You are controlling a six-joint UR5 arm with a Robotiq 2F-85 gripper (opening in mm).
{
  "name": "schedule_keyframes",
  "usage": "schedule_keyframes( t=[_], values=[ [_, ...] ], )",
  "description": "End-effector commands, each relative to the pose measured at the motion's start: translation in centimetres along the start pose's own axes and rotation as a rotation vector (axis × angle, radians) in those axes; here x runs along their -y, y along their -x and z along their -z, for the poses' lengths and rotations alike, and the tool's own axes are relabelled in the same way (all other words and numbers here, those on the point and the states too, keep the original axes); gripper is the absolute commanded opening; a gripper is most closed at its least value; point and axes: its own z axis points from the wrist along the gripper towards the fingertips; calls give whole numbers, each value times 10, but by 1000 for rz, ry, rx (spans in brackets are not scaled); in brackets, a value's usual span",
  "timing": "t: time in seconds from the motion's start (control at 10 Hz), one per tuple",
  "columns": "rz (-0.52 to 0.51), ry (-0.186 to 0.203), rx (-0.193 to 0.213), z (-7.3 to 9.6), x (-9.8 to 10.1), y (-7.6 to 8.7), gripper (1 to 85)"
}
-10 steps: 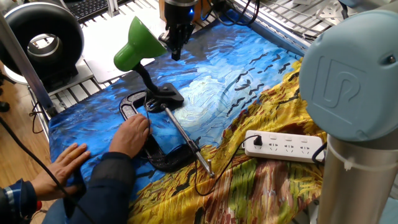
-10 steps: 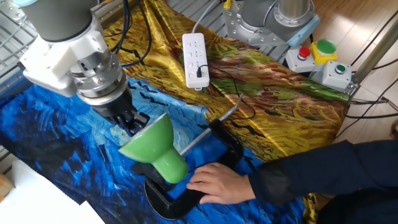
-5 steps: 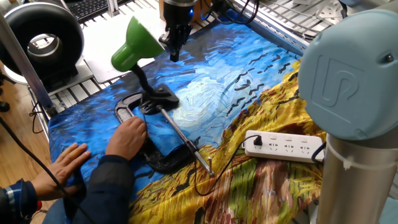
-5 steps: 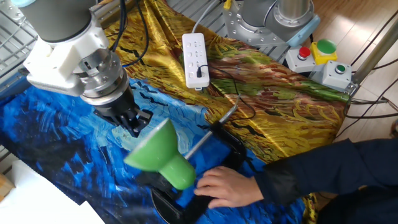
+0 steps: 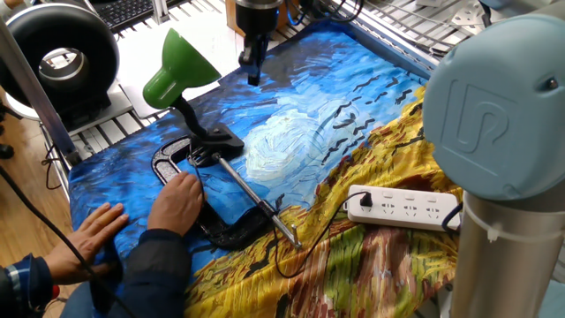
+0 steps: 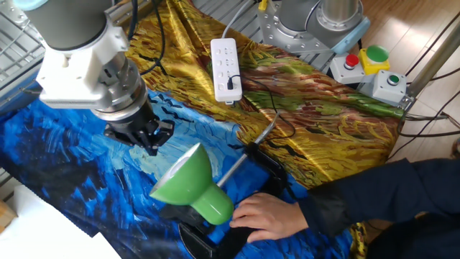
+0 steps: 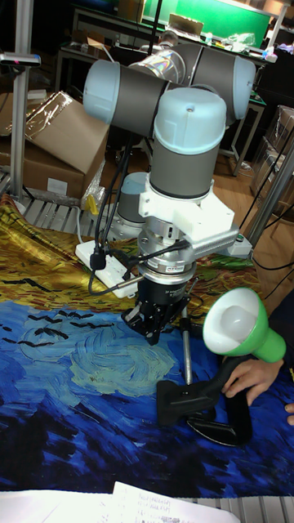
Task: Turn on the desk lamp by pressing the button
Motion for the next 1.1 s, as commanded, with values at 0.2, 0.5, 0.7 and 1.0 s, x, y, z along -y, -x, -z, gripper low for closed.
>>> schedule_keyframes(
  t=[0.2,0.5,0.7,1.0],
  values=[
    [145,-14,85,2,3,22,10],
    [158,-25,111,3,5,29,10],
    [231,-40,90,3,8,24,10],
    [250,-25,66,2,5,17,10]
  ],
)
